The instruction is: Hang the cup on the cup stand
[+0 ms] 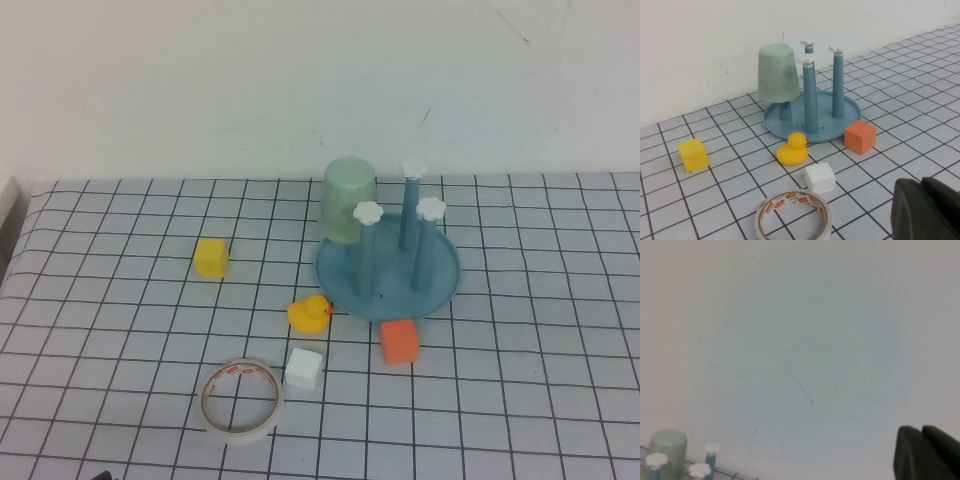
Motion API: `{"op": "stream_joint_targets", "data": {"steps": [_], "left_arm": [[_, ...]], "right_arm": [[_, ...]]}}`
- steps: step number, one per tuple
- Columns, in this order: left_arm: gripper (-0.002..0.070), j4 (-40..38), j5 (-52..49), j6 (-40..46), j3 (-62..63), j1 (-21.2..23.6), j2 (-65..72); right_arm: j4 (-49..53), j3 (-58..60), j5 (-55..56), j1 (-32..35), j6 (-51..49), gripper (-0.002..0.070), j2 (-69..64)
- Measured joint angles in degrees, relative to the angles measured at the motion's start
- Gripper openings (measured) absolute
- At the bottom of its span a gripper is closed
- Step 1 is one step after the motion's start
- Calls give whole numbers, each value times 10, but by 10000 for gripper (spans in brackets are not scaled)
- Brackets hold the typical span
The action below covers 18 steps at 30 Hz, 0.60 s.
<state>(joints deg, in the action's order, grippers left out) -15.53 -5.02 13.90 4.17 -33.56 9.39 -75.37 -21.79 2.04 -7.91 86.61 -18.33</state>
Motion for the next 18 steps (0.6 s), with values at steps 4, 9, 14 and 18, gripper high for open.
{"op": "stream_joint_targets", "data": {"steps": [4,9,14,18], "left_arm": [[-1,0,0,0,0,0,0],[-1,0,-1,-1,0,0,0],[-1,0,-5,-1,0,0,0],[-1,-1,-6,-1,0,0,0]], "right_arm": [[1,35,38,0,4,13,27],[150,106,101,0,-155,13,59],[436,183,133,1,-498,13,72],[550,220,93,39,-623,13,100]]}}
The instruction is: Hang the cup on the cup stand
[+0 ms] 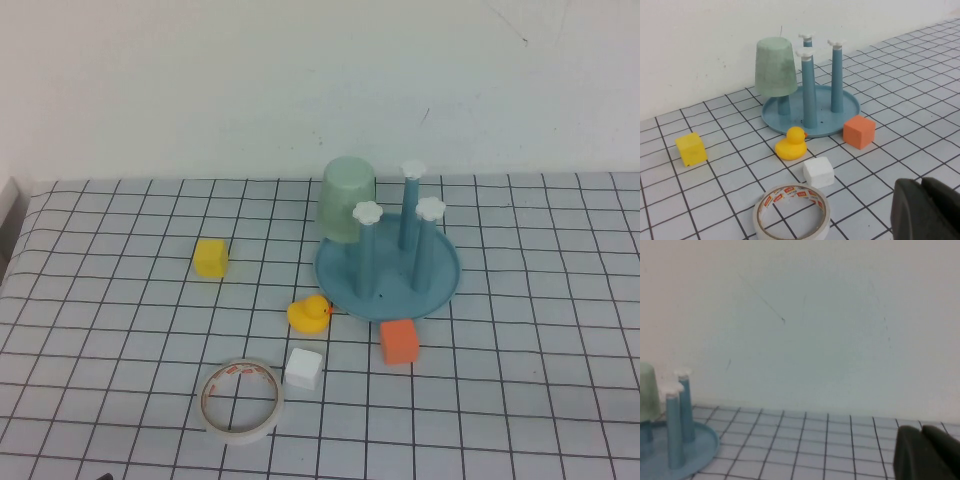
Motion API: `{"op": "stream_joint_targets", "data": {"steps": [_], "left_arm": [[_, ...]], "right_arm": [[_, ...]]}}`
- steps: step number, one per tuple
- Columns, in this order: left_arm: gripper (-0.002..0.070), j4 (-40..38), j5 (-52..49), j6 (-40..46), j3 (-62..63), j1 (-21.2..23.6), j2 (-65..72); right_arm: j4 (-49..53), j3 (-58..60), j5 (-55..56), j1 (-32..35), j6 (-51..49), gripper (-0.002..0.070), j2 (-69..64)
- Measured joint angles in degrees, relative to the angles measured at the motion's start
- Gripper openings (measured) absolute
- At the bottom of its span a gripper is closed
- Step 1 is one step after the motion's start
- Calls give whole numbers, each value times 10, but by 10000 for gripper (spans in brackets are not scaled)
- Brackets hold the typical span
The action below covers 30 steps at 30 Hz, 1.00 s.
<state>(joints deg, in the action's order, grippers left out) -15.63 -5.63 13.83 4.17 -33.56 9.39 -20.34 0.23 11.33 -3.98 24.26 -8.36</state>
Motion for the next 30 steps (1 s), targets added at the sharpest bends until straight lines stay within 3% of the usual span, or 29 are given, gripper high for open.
{"op": "stream_joint_targets", "data": {"steps": [5,8,11,22,30], "left_arm": [[-1,0,-1,0,0,0,0],[-1,0,-3,0,0,0,0],[-1,0,-3,0,0,0,0],[-1,0,-3,0,0,0,0],[-1,0,-4,0,0,0,0]], "right_arm": [[147,13,-78,70,-146,13,62],[259,13,-159,75,-270,13,84],[311,13,-226,75,-332,13,90],[240,10,-301,75,-233,13,90],[233,10,-305,75,-250,13,90]]}}
